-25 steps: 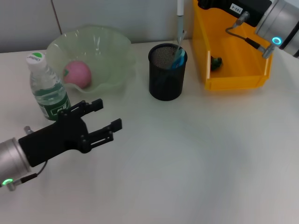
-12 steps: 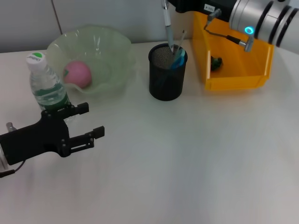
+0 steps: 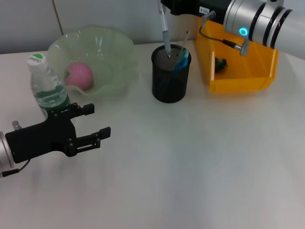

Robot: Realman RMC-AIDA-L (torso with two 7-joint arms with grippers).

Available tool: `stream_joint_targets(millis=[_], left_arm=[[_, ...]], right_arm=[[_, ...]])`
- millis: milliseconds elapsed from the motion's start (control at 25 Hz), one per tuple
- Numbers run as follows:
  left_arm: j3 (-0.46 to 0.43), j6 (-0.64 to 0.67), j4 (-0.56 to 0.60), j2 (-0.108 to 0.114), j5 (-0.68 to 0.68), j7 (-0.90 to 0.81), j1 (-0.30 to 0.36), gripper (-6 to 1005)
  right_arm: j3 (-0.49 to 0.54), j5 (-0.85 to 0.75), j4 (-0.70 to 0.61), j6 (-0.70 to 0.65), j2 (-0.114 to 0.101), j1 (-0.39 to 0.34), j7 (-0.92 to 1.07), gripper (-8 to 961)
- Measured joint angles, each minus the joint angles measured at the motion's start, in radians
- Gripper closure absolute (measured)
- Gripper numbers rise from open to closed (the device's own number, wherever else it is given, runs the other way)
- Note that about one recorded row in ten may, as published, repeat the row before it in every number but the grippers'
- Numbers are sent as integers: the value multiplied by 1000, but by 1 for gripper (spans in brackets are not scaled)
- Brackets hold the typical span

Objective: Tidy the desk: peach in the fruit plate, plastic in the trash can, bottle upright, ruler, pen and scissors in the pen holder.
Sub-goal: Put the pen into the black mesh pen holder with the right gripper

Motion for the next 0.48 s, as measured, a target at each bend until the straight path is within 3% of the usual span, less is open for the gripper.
stream_joint_targets(millis=[480], left_arm=[[3,-20,5,-3,-1,0,7,202]], right_arm=[[0,-23,2,4,3,-5,23,743]])
